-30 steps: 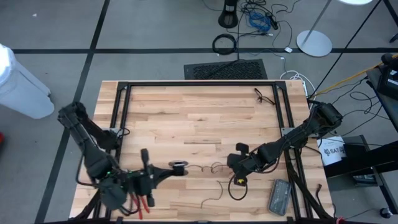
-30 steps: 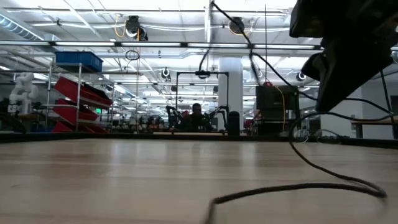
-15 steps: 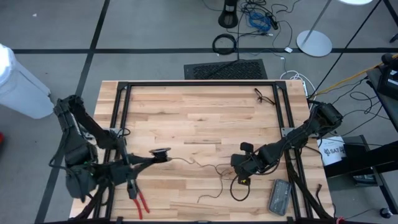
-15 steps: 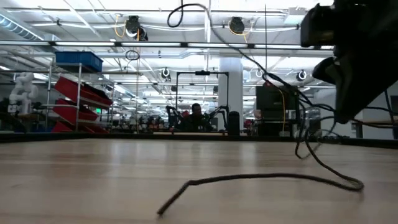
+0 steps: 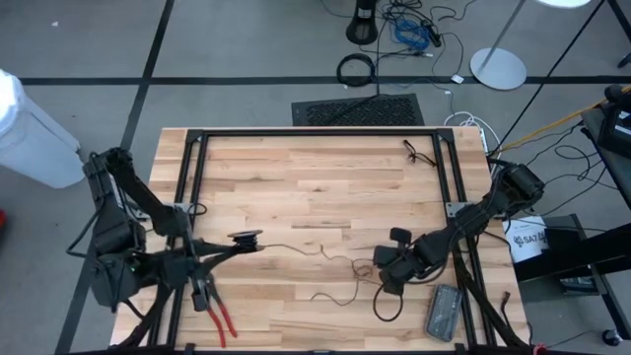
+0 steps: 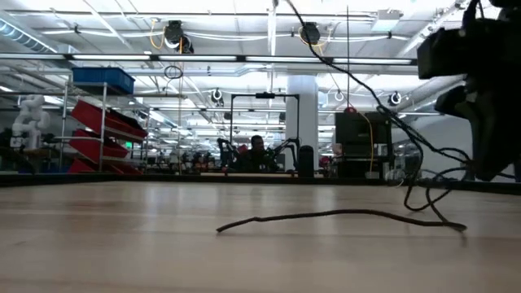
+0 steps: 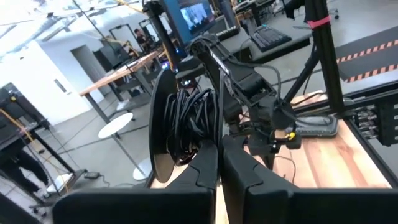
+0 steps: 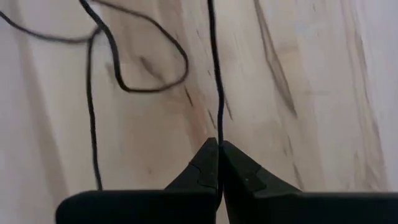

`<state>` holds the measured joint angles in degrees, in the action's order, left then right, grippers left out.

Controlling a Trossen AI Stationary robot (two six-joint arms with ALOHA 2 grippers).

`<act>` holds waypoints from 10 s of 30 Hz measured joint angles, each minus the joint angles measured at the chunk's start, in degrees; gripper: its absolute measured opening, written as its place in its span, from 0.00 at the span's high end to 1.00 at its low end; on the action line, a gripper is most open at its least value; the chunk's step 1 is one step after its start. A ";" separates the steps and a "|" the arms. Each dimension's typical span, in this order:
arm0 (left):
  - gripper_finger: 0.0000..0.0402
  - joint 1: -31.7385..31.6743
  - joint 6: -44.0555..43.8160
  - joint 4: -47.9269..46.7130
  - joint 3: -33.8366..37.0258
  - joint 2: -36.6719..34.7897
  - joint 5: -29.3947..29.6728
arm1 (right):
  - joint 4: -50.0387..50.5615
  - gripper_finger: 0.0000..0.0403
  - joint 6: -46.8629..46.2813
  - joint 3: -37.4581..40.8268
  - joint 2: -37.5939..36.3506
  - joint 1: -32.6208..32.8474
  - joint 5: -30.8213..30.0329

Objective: Coil cords
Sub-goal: Coil the black wire onto the black spool

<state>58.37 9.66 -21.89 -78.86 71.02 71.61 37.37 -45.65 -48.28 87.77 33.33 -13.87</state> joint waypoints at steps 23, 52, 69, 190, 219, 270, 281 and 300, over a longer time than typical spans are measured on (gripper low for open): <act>0.98 -6.44 -23.73 -11.57 0.03 12.29 -3.93 | -27.64 0.80 30.41 -13.82 -1.38 -0.37 -20.25; 0.98 -10.73 -22.87 -11.48 0.12 15.53 -7.84 | -59.83 0.65 37.17 -13.78 22.84 -6.46 -16.21; 0.98 -10.73 -23.42 -11.68 0.11 15.53 -11.61 | -54.08 1.00 39.23 -13.78 19.30 -6.25 -15.84; 0.98 -23.08 15.93 23.56 0.10 30.15 -59.61 | -23.93 1.00 50.97 -29.96 4.51 -2.96 -3.97; 0.98 -26.11 4.21 18.76 0.10 30.15 -57.48 | -23.03 1.00 42.92 -34.79 3.32 -2.39 -4.04; 0.98 -25.09 7.27 26.03 0.10 30.09 -54.17 | -16.63 1.00 32.15 -34.81 3.30 -5.52 2.26; 0.98 -26.93 1.46 21.79 0.10 30.10 -53.17 | -17.76 1.00 29.89 -34.81 3.30 -5.14 6.65; 0.98 -27.60 -0.34 19.15 0.10 30.10 -53.05 | -17.87 1.00 30.47 -34.81 1.52 -2.73 9.49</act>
<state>30.76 9.32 -2.74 -78.76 101.11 18.56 19.51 -15.18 -83.09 89.29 30.60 -4.38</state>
